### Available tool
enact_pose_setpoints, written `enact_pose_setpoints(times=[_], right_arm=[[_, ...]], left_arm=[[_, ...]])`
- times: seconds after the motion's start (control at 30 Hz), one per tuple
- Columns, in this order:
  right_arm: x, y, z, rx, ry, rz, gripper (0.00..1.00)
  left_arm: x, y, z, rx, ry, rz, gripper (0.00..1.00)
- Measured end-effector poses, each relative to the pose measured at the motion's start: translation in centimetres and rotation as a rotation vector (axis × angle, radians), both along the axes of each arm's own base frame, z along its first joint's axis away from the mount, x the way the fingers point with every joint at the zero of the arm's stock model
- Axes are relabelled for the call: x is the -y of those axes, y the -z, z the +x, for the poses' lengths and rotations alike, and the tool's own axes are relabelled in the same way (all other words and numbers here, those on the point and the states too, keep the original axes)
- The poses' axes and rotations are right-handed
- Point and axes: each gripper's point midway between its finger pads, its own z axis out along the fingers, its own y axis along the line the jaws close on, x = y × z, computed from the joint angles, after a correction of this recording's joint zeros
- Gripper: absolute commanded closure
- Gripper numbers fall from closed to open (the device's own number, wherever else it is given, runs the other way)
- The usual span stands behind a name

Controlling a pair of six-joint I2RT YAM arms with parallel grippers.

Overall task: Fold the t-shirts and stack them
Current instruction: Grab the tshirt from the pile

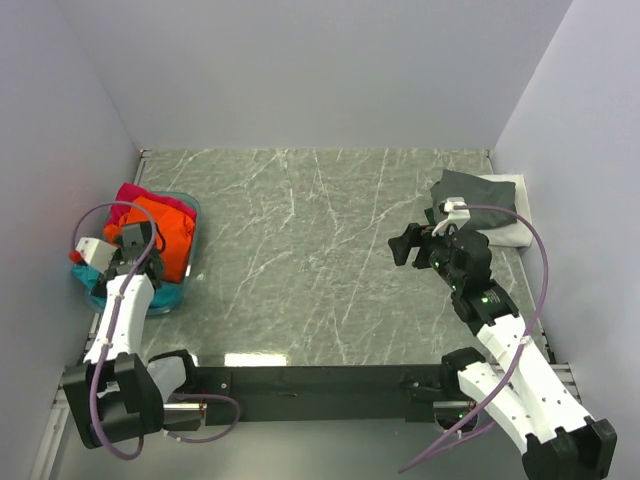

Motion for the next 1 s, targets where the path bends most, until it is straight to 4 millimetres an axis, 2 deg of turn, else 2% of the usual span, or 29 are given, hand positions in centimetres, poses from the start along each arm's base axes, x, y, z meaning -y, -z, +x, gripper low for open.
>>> enact_pose_setpoints(times=[0.17, 0.3, 0.4, 0.43, 0.5, 0.53, 0.57, 0.73, 0.83, 0.87, 0.93, 1.0], right_arm=[[-0.2, -0.1, -0.1, 0.001, -0.014, 0.005, 0.11], [-0.3, -0.1, -0.1, 0.0, -0.017, 0.006, 0.11], [-0.3, -0.1, -0.2, 0.001, -0.017, 0.006, 0.11], [-0.3, -0.1, -0.2, 0.002, -0.017, 0.006, 0.11], [-0.3, -0.2, -0.2, 0.004, -0.017, 0.007, 0.11], [-0.3, -0.2, -0.2, 0.005, -0.017, 0.007, 0.11], [-0.3, -0.2, -0.2, 0.005, -0.017, 0.007, 0.11], [-0.3, -0.2, -0.2, 0.006, -0.017, 0.007, 0.11], [-0.3, -0.2, -0.2, 0.005, -0.017, 0.006, 0.11], [-0.3, -0.2, -0.2, 0.005, -0.018, 0.005, 0.11], [-0.3, -0.2, -0.2, 0.006, -0.018, 0.004, 0.11], [-0.3, -0.1, -0.2, 0.005, -0.018, 0.003, 0.12]], left_arm=[[-1.5, 0.1, 0.4, 0.056, -0.048, -0.03, 0.01], [-2.1, 2.2, 0.4, 0.034, -0.069, -0.084, 0.04], [-1.8, 3.4, 0.5, 0.014, -0.054, -0.112, 0.14], [-1.7, 3.5, 0.6, 0.014, -0.046, -0.117, 0.28], [-1.6, 3.6, 0.8, 0.018, -0.031, -0.121, 0.46], [-1.5, 3.5, 1.0, 0.022, -0.021, -0.123, 0.81], [-1.4, 3.5, 1.3, 0.03, -0.01, -0.124, 0.99], [-1.1, 3.0, 1.8, 0.042, 0.041, -0.124, 0.99], [-0.6, 1.5, 2.3, 0.08, 0.087, -0.117, 0.99], [-0.1, 0.2, 2.7, 0.105, 0.122, -0.106, 0.99], [1.0, -3.4, 4.3, 0.188, 0.213, -0.078, 0.99], [3.0, -8.4, 6.4, 0.306, 0.342, -0.051, 1.0]])
